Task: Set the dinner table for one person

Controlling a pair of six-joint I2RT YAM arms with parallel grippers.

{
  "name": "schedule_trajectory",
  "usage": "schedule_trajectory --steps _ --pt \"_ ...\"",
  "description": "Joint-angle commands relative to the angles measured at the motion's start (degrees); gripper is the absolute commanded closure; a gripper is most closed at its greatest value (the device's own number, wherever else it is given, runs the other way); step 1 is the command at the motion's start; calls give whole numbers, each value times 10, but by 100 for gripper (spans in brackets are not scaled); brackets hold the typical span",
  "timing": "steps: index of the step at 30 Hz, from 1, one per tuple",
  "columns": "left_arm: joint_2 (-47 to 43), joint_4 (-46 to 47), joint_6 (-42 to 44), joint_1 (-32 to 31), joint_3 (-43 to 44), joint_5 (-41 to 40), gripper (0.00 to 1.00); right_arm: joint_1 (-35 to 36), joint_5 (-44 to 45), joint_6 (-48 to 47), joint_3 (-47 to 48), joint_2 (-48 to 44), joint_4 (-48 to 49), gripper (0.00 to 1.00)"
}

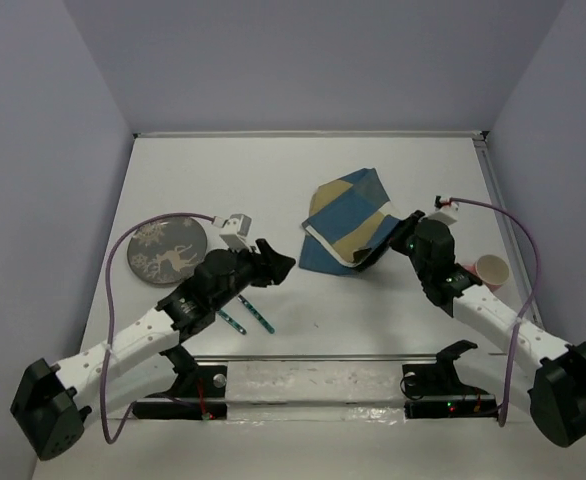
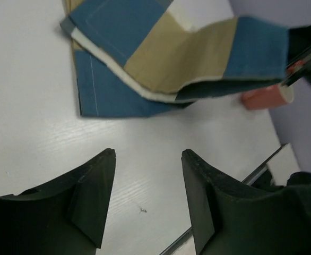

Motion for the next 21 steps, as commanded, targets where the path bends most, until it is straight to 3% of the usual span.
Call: schedule_trajectory --steps 1,4,9,13,15,21 --pt "78 60 -33 -77 -9 -120 40 10 23 20 -21 -41 10 100" --pt "156 59 -27 -115 7 -185 43 10 23 22 -30 -54 -22 100" --pt "226 59 -28 -116 18 -210 43 10 9 1 -28 -78 -92 86" --pt "286 49 -23 -119 44 -235 43 10 -22 -14 -24 -97 -132 62" --pt "307 37 -22 -121 60 -248 43 16 -25 -30 -15 -103 -161 55" --pt "359 66 -47 -122 75 -263 40 16 -29 -74 15 -173 -229 52"
